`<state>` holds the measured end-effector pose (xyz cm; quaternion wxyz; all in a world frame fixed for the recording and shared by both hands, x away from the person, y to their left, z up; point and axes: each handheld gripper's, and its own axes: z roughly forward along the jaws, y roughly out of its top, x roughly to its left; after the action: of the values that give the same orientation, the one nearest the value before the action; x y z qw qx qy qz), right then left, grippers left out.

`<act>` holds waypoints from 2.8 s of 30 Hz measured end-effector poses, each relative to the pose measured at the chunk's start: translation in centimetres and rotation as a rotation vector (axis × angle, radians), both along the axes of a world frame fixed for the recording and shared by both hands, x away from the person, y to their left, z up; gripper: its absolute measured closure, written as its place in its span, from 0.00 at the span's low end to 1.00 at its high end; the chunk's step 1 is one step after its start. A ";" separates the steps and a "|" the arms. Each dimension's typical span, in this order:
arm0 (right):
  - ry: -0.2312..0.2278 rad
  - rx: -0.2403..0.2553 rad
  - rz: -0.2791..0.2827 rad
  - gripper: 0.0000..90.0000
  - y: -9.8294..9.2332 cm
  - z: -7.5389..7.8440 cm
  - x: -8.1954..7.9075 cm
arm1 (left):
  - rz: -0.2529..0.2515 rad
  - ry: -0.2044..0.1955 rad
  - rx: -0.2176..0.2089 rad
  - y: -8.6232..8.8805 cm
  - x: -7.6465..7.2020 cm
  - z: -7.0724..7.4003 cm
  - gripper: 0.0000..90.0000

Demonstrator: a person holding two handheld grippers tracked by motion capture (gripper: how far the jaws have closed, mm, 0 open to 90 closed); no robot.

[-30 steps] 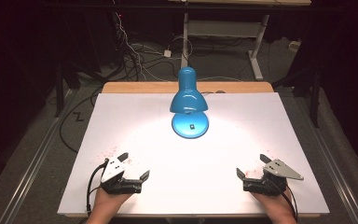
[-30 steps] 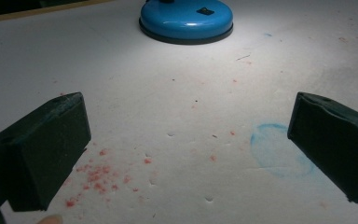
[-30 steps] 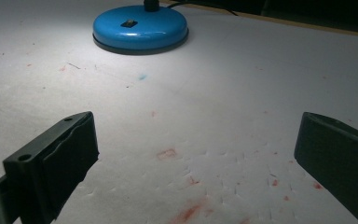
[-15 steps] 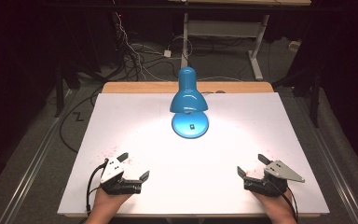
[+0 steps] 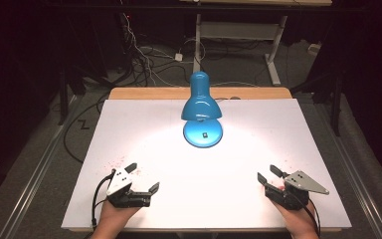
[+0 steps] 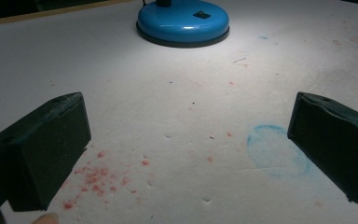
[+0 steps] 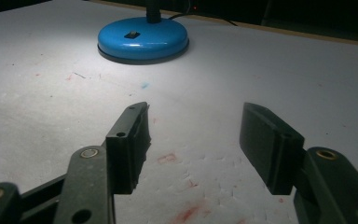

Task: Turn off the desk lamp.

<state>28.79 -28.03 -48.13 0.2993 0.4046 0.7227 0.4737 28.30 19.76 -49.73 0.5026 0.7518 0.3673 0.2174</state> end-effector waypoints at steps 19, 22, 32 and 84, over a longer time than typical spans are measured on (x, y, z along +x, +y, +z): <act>0.049 -0.027 0.054 1.00 1.0 0.2 0.8 | -0.006 0.000 -0.003 0.0 0.0 0.0 0.00; 0.054 -0.027 0.058 1.00 1.3 0.1 1.0 | -0.014 0.011 -0.002 0.0 0.1 0.0 0.00; 0.037 -0.019 0.074 1.00 2.2 0.4 1.8 | -0.015 0.006 -0.004 0.0 0.1 0.0 0.00; 0.064 -0.010 0.207 1.00 7.9 1.5 7.8 | -0.053 0.016 -0.004 0.0 0.2 0.0 0.00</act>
<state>36.58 -20.09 -46.62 0.2276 0.3412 0.7723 0.4851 28.46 19.78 -49.73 0.5068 0.7620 0.3516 0.1973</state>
